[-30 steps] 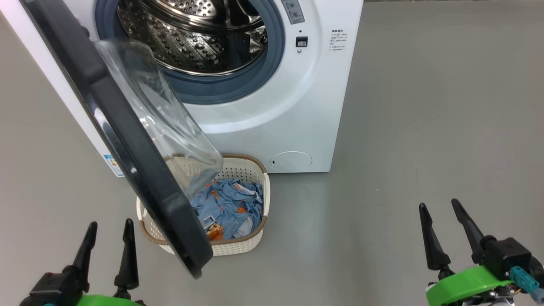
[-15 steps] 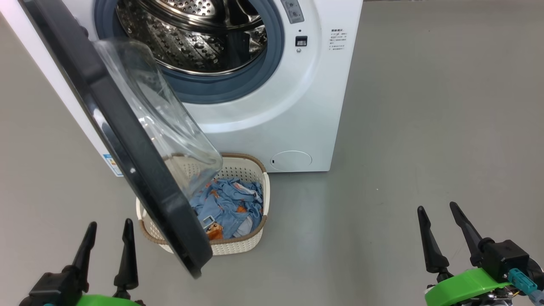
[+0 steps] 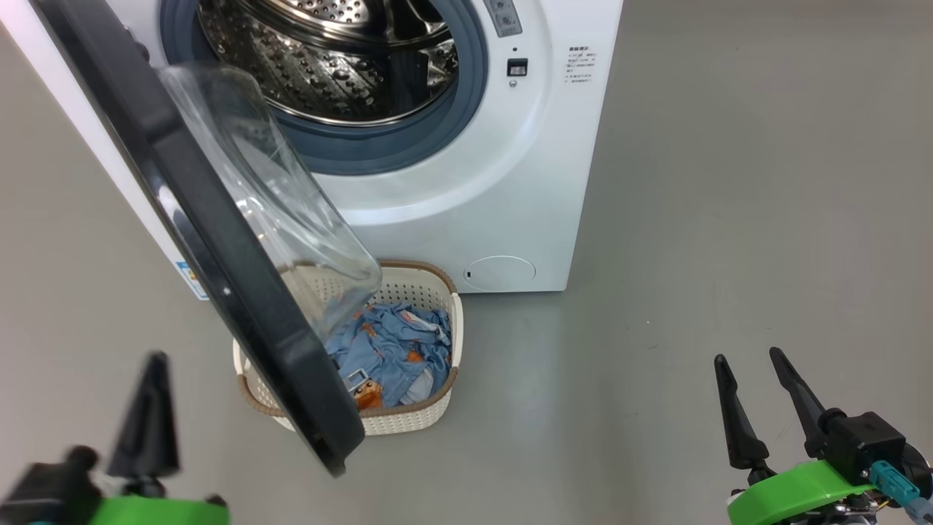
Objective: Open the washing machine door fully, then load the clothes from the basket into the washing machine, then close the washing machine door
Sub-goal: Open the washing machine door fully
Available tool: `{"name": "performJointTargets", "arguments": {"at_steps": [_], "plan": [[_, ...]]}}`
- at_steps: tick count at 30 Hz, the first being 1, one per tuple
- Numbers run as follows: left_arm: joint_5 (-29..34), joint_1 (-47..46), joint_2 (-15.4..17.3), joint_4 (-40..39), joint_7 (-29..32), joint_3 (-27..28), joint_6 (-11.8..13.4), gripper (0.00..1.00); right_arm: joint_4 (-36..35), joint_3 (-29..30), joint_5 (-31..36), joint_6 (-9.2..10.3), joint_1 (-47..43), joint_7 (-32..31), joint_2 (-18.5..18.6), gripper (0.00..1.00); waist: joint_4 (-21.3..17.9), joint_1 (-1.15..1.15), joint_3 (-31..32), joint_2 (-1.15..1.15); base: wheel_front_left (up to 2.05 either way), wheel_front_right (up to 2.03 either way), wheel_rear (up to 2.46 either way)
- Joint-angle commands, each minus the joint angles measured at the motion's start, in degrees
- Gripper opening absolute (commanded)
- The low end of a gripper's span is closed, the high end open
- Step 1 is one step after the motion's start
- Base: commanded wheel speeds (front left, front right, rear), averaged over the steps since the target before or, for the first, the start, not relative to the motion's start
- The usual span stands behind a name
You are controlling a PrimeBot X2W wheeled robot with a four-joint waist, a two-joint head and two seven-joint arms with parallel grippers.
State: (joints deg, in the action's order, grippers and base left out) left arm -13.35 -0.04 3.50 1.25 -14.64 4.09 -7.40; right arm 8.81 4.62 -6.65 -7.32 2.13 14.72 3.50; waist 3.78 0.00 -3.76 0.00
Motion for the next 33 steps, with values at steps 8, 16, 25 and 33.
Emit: {"name": "performJointTargets", "arguments": {"at_steps": [8, 16, 25, 33], "plan": [[1.48, -6.71, 0.93, -16.28, -0.36, 4.58, -0.09, 0.0, -1.05, -1.71, -0.39, -0.17, 0.96, 0.28, -0.09, 1.0, 0.29, 0.0, 0.04, 0.0, 0.0, 0.0, 0.0], [2.1, -12.01, 4.26, -28.33, -0.36, -4.27, -0.09, 0.0, -0.79, -2.0, -0.7, -0.17, 1.11, 0.28, -0.17, 1.0, 0.03, 0.0, 0.02, 0.0, 0.0, 0.0, 0.0], [2.07, -13.21, 5.87, -31.48, -0.36, -19.28, -0.09, 0.0, -0.65, -2.7, -1.01, -0.17, 1.75, 0.28, -0.23, 1.0, -0.41, 0.0, -0.38, 0.0, 0.0, 0.0, 0.0], [0.45, -11.39, 5.56, -27.46, -0.36, -27.85, -0.09, 0.0, -0.43, -2.97, -1.14, -0.17, 1.91, 0.28, -0.3, 1.0, -0.23, 0.0, -0.75, 0.0, 0.0, 0.0, 0.0]]}}
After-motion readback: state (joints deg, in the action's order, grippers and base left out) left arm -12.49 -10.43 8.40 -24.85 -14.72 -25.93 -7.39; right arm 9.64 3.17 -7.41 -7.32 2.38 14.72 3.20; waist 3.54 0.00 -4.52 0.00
